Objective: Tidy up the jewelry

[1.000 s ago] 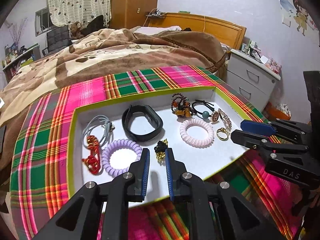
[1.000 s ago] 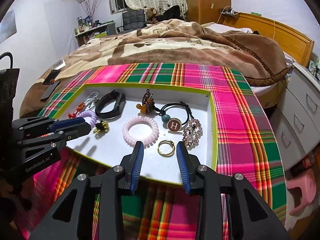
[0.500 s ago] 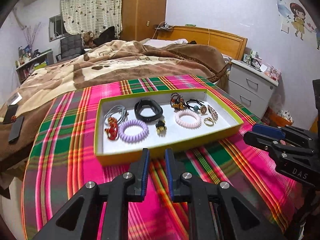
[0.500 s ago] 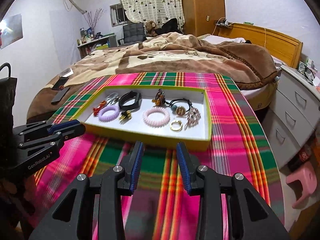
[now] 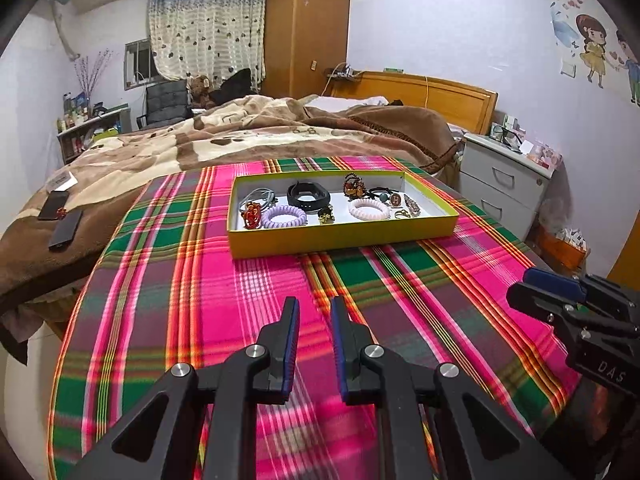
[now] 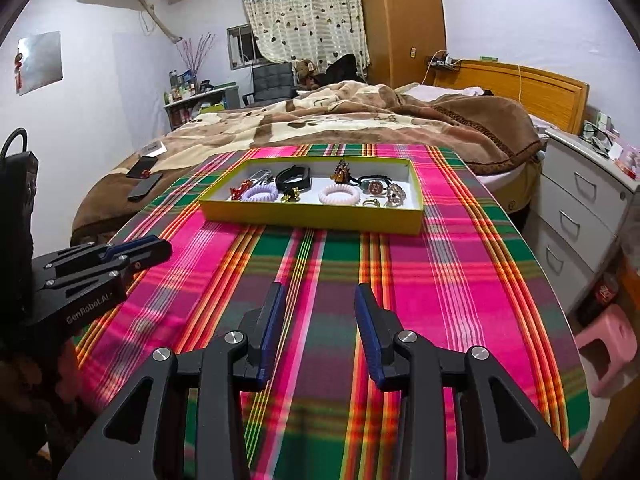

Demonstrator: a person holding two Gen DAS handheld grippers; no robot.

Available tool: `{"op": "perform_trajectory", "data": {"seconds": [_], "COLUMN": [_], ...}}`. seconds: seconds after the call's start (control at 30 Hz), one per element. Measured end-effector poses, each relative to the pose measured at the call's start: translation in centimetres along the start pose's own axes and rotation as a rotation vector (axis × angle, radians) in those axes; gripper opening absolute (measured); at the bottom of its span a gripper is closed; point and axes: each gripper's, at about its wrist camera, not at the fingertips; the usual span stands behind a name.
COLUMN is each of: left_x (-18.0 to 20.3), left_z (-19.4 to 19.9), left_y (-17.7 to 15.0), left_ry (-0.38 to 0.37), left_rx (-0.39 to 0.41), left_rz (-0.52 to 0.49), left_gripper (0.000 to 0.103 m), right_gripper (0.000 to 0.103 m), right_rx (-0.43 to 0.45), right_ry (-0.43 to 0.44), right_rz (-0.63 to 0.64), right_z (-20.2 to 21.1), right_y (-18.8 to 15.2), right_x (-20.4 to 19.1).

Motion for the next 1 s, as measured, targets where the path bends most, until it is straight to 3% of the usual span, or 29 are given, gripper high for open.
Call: {"op": "perform_trajectory", "data": {"seconds": [0.43, 1.0], "left_x": [1.1, 0.7], "left_z": [4.1, 4.6], "left_y": [-2.2, -2.2], "left_ry": [0.020, 0.051], "left_rx": [0.039, 0.067], "left_rz": [-0.044, -0.040], "left_gripper": [0.015, 0.015], "right_gripper": [0.038, 0.038], "right_rx": [0.029, 0.046], "right_ry": [-0.025, -0.030], "right_rz": [0.005, 0.024], "right_z": [2.8, 3.6], "right_y": [-2.2, -2.1], "right_x": [-0.8, -1.3]}}
Point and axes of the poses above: each gripper's, at about its wrist camera, not at the fingertips, and z roughly against the way its jaws point, x to its right, y to its top, and after that the axes turned 10 degrees about x, right-handed
